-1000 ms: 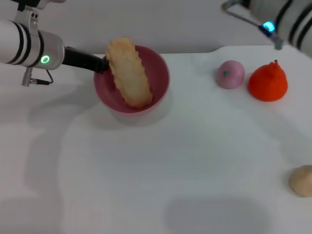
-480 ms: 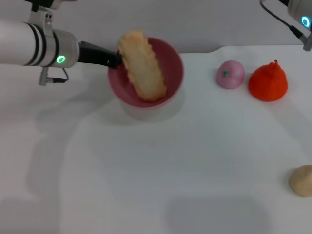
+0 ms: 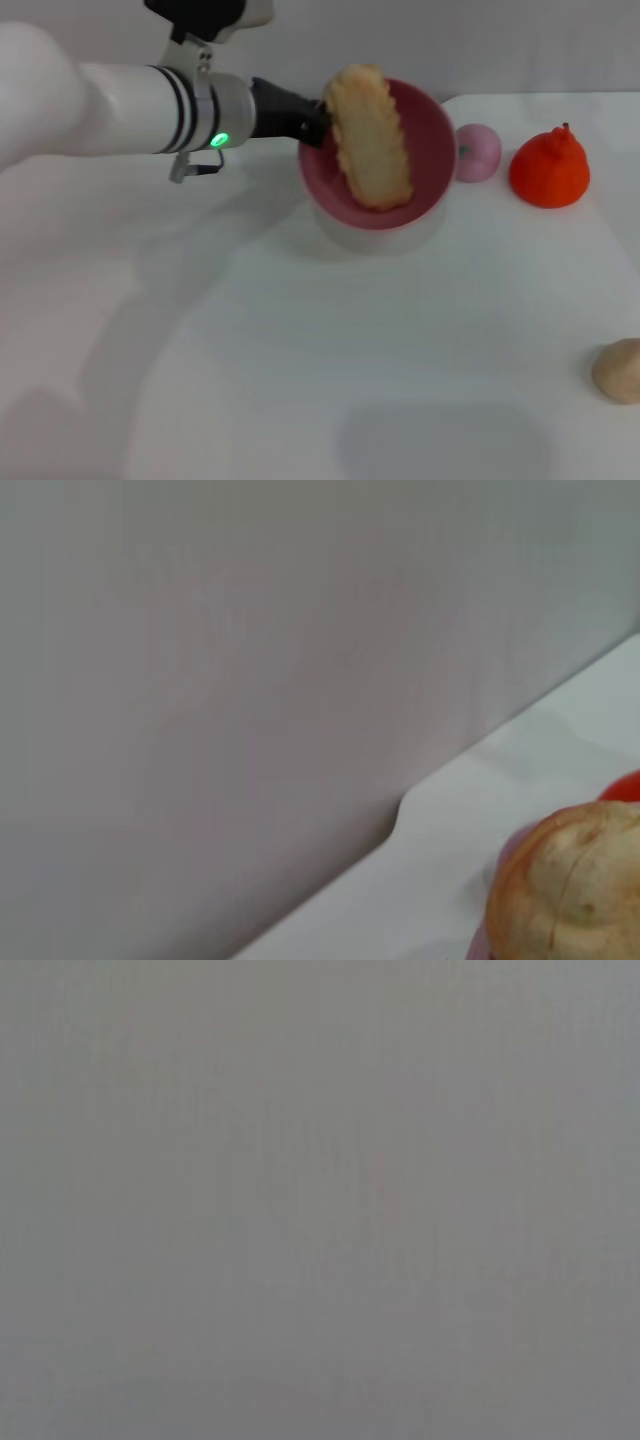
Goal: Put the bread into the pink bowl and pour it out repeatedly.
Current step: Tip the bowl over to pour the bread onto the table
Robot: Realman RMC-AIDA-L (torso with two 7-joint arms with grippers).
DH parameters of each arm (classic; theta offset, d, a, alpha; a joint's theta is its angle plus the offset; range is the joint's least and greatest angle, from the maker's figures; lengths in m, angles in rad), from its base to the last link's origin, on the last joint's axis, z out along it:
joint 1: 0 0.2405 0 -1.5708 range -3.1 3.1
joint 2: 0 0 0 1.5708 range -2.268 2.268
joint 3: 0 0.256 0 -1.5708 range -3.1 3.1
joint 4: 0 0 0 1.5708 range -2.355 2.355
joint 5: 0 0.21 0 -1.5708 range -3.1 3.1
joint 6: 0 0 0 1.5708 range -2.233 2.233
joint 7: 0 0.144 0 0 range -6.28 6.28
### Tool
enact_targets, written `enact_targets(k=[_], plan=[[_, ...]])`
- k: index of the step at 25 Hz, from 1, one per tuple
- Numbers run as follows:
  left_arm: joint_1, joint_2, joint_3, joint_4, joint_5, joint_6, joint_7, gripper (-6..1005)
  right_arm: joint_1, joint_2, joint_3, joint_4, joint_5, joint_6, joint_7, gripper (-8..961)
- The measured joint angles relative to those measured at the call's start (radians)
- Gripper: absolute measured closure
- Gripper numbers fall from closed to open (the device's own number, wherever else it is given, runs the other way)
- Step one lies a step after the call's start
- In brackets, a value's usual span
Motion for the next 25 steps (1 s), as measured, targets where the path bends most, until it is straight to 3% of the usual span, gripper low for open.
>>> enact_targets(k=[7, 14, 19, 25], plan=[[0.000, -0.002, 0.161, 0.010, -0.073, -0.185, 0.007, 953, 0.002, -0.002, 0.003, 0.013, -0.015, 0.000, -0.001, 481], [0.004, -0.002, 0.253, 0.027, -0.073, -0.285, 0.003, 954, 0.001, -0.003, 0.011, 0.016, -0.029, -0.002, -0.001, 482], [0.034, -0.002, 0.392, 0.054, -0.068, -0.443, 0.007, 953, -0.001, -0.004, 0.022, 0.017, -0.037, -0.003, -0.001, 483], [0.040, -0.002, 0.420, 0.054, -0.066, -0.486, 0.007, 954, -0.002, -0.003, 0.024, 0.016, -0.042, -0.002, -0.002, 484]])
